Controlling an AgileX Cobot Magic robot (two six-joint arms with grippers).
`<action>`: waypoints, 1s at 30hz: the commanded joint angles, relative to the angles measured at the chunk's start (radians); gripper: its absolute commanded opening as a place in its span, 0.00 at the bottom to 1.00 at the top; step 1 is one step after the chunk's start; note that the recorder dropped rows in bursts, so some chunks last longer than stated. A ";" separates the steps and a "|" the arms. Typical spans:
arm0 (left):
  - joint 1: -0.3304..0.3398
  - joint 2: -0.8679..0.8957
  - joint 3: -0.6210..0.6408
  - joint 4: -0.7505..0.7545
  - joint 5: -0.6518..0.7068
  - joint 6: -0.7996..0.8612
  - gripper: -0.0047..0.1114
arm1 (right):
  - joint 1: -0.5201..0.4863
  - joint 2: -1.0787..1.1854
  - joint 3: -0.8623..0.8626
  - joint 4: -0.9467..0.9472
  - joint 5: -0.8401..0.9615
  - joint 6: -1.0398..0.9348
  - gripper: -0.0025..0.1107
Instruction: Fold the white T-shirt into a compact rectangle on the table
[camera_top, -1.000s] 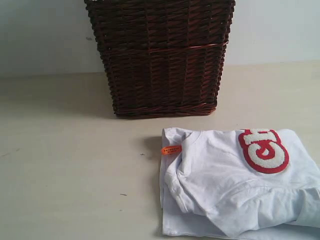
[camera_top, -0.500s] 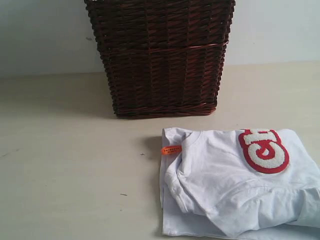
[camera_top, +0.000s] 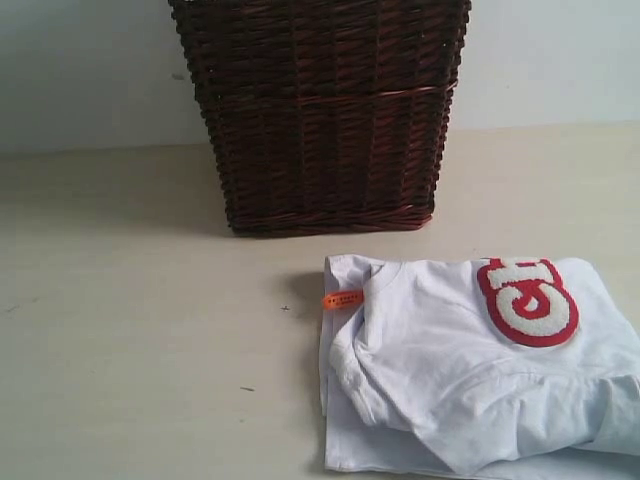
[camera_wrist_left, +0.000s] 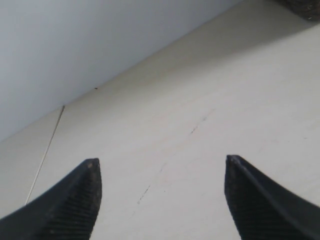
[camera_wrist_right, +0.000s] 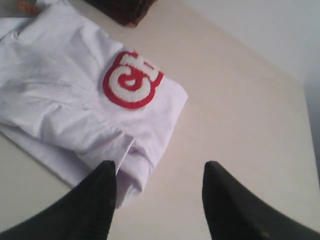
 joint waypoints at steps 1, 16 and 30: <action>-0.003 -0.005 0.003 -0.001 -0.003 -0.001 0.62 | 0.002 -0.004 -0.001 0.060 -0.341 0.007 0.48; -0.003 -0.005 0.003 -0.001 -0.003 -0.001 0.62 | 0.002 -0.004 0.447 0.330 -1.131 0.305 0.48; -0.003 -0.005 0.003 -0.001 -0.003 -0.001 0.62 | -0.150 -0.004 0.447 0.382 -0.745 0.341 0.48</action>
